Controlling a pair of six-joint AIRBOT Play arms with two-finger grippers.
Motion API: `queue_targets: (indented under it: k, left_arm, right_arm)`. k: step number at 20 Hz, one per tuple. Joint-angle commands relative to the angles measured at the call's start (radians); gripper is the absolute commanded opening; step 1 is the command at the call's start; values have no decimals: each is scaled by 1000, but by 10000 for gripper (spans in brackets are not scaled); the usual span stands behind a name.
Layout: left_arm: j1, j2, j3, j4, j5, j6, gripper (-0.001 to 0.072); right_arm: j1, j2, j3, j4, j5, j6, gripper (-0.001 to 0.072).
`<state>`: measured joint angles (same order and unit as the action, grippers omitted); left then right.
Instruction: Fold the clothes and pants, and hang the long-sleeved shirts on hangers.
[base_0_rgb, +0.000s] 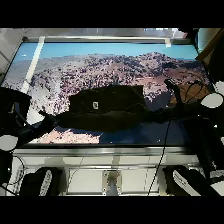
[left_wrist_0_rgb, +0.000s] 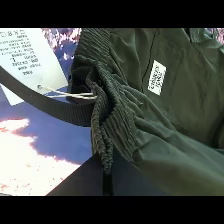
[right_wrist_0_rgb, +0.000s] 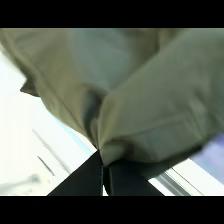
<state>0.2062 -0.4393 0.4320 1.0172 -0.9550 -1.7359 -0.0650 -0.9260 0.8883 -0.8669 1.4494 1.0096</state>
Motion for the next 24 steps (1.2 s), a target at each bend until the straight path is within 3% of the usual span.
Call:
queue_targets:
  k: [1, 6, 7, 8, 9, 12, 18, 22, 24]
  left_arm:
    - [1, 2, 0, 35, -47, 1, 23]
    - [1, 2, -2, 57, -119, 1, 23]
    - [1, 2, -2, 57, -119, 1, 23]
    - [1, 2, -2, 57, -119, 1, 23]
    - [1, 2, -2, 57, -119, 1, 23]
    - [1, 2, -2, 57, -119, 1, 23]
    - [1, 2, -2, 56, -120, 0, 23]
    - [1, 2, -2, 56, -121, 0, 22]
    - [1, 2, -2, 56, -120, 0, 23]
  right_arm:
    - [-18, -8, -15, -189, 39, 35, 1]
    - [-18, -65, -257, -188, -232, 39, 26]
    - [-18, -77, -280, -189, -281, 50, 136]
    - [-18, -86, -284, -191, -313, 60, 311]
    - [-18, -88, -283, -191, -337, 74, 381]
    - [-18, -85, -263, -187, -318, 79, 381]
    - [-19, -60, -263, -239, -24, 69, 382]
    - [-18, 31, -348, -243, -29, 71, 385]
    - [-18, 45, -431, -157, -57, 71, 500]
